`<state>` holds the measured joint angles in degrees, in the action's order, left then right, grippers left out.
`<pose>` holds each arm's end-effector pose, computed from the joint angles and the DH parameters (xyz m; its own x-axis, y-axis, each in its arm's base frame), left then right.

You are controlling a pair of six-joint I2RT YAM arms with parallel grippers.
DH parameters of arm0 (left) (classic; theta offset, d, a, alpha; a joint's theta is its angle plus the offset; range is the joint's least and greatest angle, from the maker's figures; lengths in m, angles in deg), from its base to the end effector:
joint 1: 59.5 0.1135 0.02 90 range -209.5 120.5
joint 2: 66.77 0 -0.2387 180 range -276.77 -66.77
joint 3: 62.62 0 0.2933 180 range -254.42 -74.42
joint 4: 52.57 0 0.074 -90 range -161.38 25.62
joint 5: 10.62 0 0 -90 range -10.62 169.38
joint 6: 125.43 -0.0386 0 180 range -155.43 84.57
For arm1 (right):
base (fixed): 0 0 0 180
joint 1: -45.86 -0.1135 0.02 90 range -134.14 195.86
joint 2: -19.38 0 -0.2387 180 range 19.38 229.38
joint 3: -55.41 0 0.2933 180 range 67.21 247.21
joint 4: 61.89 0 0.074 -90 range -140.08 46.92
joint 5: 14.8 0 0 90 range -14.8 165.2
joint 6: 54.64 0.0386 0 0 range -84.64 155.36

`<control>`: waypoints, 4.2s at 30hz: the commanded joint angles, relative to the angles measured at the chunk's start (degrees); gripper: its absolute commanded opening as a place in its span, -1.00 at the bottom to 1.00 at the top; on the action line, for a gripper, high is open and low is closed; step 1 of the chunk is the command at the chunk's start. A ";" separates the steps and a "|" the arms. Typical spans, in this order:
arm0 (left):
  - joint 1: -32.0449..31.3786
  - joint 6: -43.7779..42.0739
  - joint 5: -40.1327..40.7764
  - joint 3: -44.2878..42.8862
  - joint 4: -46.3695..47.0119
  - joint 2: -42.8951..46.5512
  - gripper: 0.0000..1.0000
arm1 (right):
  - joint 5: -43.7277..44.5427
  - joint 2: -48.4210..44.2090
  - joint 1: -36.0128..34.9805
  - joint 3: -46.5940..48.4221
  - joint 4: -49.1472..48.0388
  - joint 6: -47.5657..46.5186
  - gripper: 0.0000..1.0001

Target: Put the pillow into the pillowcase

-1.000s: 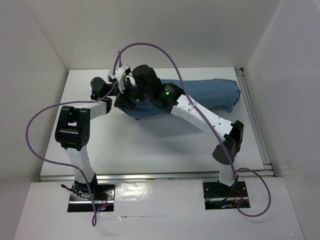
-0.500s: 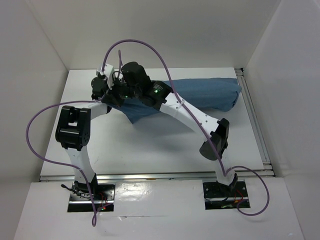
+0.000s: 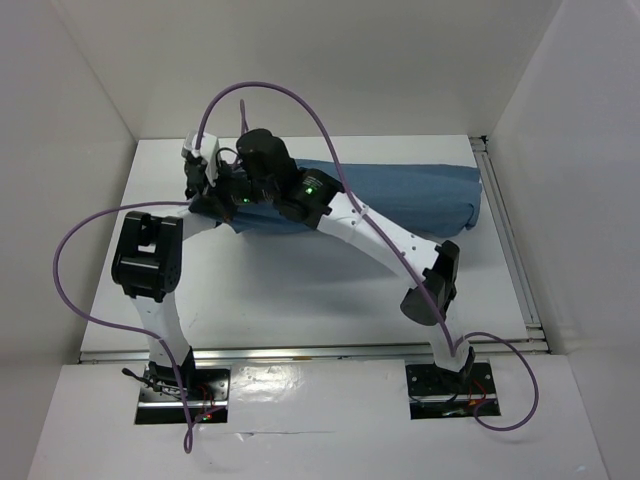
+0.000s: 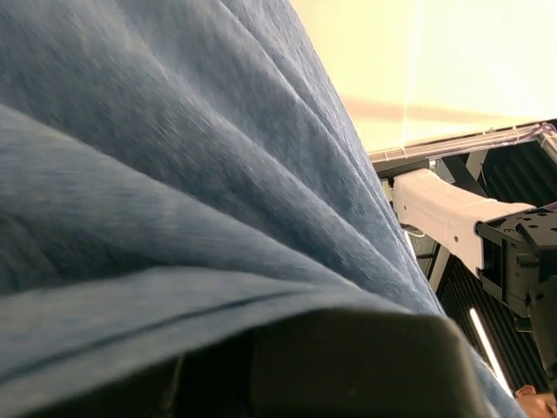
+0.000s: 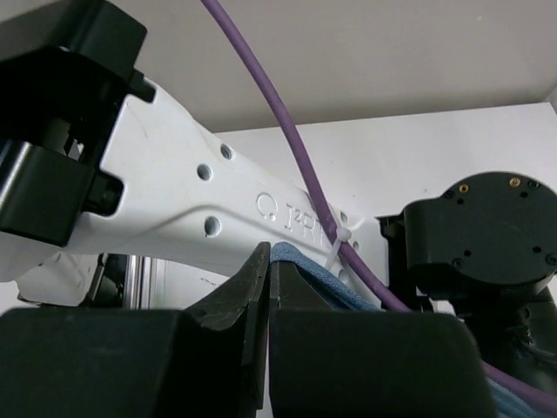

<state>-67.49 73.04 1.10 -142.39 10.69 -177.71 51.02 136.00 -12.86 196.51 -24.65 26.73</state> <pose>0.4162 -0.0966 0.2281 -0.9726 -0.0580 -0.2250 0.2298 -0.0972 -0.9684 0.2463 0.4359 0.4243 0.0347 -0.2065 -0.9778 -0.9931 0.1024 -0.0569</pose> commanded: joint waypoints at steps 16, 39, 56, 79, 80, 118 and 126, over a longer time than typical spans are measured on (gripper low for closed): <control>-4.84 -2.73 5.24 2.13 1.84 3.09 -1.00 | -9.32 -2.60 -7.11 0.54 -17.78 1.07 -1.00; 7.81 -89.28 13.14 -27.11 -105.34 -4.01 -0.56 | 22.36 -32.77 12.46 -29.28 -11.30 -8.54 0.48; 2.54 -115.31 83.95 -11.60 -116.69 26.25 -0.07 | -1.02 -24.07 35.43 -23.30 11.83 6.16 0.41; 2.63 -113.57 31.10 -65.26 -138.16 -12.78 -0.25 | -12.47 -18.26 36.22 -33.30 27.48 -5.35 -0.98; 2.63 -113.56 29.52 -65.97 -138.17 -13.68 -0.18 | -11.77 -18.27 35.44 -34.01 28.61 -6.74 -0.98; -7.92 -117.34 84.86 -32.59 -99.95 -1.75 -0.01 | 10.83 -13.52 50.19 -56.96 29.59 -11.06 -1.00; -4.14 -114.09 68.66 -43.81 -110.83 -9.90 0.12 | 10.83 -14.05 51.42 -57.58 29.59 -11.06 -1.00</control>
<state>-73.45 -42.48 77.77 -180.16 -96.69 -184.59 55.58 122.66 37.67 140.68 4.85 16.66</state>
